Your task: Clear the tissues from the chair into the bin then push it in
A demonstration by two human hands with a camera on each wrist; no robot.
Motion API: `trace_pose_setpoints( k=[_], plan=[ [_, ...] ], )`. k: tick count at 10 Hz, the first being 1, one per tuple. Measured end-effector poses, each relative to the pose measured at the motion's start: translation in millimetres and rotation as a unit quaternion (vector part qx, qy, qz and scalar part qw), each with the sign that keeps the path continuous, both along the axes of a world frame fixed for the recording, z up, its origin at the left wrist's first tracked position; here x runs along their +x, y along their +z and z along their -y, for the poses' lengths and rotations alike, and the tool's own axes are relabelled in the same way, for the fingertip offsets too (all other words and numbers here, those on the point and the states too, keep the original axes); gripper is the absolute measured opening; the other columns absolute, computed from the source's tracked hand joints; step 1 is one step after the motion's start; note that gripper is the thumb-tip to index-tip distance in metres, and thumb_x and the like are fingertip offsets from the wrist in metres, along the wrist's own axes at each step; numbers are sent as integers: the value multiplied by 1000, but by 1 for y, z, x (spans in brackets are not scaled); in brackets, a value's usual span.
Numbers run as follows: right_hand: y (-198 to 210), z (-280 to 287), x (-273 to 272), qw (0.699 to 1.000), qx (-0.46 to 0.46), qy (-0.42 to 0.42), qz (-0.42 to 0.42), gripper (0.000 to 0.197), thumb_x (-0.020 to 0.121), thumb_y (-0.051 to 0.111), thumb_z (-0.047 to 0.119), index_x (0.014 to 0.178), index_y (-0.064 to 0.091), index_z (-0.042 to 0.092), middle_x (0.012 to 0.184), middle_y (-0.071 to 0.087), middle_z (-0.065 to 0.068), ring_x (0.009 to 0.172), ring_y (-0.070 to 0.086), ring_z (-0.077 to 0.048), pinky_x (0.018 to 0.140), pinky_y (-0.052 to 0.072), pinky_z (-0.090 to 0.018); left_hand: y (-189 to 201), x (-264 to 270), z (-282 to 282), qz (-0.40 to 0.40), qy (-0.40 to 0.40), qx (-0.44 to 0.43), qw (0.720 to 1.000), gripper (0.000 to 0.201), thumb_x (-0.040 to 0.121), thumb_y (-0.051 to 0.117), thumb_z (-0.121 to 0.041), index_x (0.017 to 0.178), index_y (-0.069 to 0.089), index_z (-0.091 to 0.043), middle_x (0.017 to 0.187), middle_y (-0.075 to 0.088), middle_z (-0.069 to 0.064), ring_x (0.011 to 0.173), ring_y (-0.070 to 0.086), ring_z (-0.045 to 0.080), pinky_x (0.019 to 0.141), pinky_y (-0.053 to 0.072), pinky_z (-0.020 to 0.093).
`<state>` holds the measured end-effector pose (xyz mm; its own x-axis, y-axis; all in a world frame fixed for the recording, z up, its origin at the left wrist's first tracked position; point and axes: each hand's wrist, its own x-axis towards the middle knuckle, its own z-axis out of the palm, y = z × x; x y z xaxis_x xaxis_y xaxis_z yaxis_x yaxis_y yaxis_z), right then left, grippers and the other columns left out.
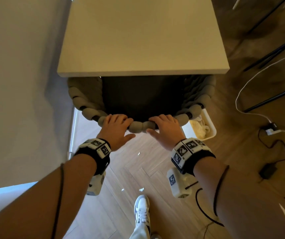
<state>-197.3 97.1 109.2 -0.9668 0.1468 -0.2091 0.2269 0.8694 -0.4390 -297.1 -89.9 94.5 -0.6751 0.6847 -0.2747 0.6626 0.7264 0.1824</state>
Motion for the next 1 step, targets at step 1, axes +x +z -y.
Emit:
trace_pose_setpoints(
  k=[1],
  plan=[
    [28, -1, 29, 995, -60, -36, -69, 36, 89, 53, 44, 122, 54, 27, 118, 53, 6, 105, 41, -6, 93, 38, -27, 13, 48, 17, -24, 92, 42, 995, 64, 85, 55, -51, 140, 37, -25, 145, 42, 3, 134, 38, 27, 113, 27, 47]
  ],
)
